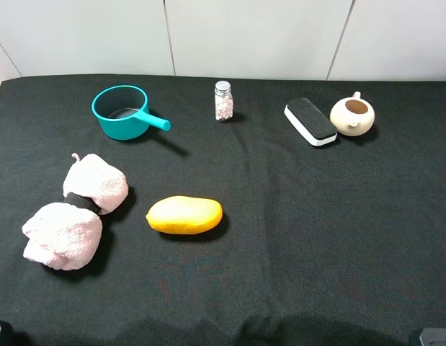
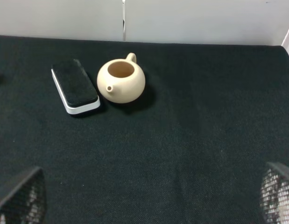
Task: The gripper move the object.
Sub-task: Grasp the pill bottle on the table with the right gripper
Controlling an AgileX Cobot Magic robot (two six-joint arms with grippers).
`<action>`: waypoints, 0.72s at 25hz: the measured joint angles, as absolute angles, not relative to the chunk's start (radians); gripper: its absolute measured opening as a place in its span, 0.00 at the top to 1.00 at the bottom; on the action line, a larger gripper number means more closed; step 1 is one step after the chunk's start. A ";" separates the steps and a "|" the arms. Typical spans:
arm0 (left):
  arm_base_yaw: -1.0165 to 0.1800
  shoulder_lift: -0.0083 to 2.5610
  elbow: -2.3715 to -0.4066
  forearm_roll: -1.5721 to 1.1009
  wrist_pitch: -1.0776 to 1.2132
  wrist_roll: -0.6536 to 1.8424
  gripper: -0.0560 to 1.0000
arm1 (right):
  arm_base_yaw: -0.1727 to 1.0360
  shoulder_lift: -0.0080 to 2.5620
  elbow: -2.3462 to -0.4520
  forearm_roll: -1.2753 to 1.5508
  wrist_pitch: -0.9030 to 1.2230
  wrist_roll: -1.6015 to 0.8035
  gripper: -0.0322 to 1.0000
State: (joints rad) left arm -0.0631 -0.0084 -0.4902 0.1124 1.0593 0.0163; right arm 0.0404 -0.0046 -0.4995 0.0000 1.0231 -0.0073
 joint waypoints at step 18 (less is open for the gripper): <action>-0.063 -0.008 -0.490 0.112 1.059 0.016 0.22 | 0.040 -0.003 -0.501 0.000 1.011 0.015 0.30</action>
State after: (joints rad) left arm -0.0631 -0.0084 -0.4902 0.1124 1.0593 0.0163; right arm 0.0404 -0.0029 -0.5014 0.0000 1.0115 0.0151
